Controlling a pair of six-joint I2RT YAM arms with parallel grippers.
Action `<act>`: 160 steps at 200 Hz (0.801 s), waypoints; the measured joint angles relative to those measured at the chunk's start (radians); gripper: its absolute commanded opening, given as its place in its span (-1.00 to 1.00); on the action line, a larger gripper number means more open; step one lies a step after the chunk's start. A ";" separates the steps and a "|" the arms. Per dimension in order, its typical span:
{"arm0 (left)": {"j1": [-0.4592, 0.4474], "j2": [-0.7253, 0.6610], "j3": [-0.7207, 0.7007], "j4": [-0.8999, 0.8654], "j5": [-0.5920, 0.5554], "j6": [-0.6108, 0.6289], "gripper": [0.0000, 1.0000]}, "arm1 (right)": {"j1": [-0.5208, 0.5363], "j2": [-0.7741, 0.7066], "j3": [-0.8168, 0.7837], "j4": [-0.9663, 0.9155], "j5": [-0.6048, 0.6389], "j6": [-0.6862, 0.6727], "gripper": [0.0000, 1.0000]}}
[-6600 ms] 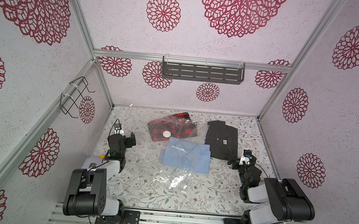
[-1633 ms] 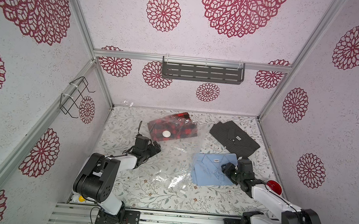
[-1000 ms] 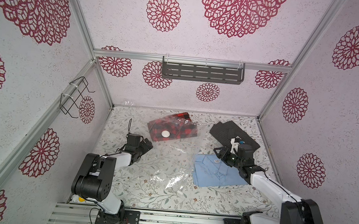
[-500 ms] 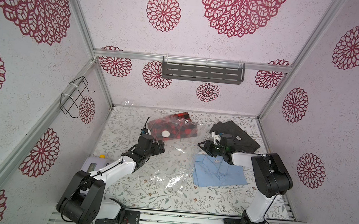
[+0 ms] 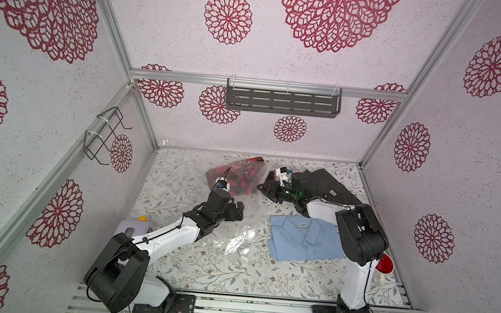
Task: Place the folded shirt into the vacuum bag
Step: Adjust the vacuum bag at the center of the board.
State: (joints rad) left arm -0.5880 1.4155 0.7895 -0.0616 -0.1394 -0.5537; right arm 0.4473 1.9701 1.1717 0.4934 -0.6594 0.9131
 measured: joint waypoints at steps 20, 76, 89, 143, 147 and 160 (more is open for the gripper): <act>-0.044 0.037 0.038 -0.019 -0.025 0.024 0.95 | 0.001 0.003 0.001 0.003 0.000 0.010 -0.04; -0.190 0.216 0.187 -0.134 -0.174 0.089 0.95 | 0.001 0.010 0.001 0.003 0.000 0.040 -0.04; -0.221 0.259 0.223 -0.161 -0.209 0.100 0.95 | 0.001 0.010 0.001 0.003 0.000 0.045 -0.04; -0.298 0.420 0.347 -0.267 -0.344 0.130 0.83 | 0.001 0.010 0.001 0.003 0.000 0.058 -0.04; -0.301 0.426 0.351 -0.272 -0.353 0.130 0.81 | 0.001 0.010 0.001 0.003 0.000 0.058 -0.04; -0.306 0.436 0.355 -0.285 -0.380 0.132 0.71 | 0.000 0.010 0.001 0.003 0.000 0.058 -0.04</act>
State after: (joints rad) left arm -0.8944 1.8519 1.1442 -0.3470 -0.5198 -0.4213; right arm 0.4477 1.9800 1.1725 0.4969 -0.6594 0.9707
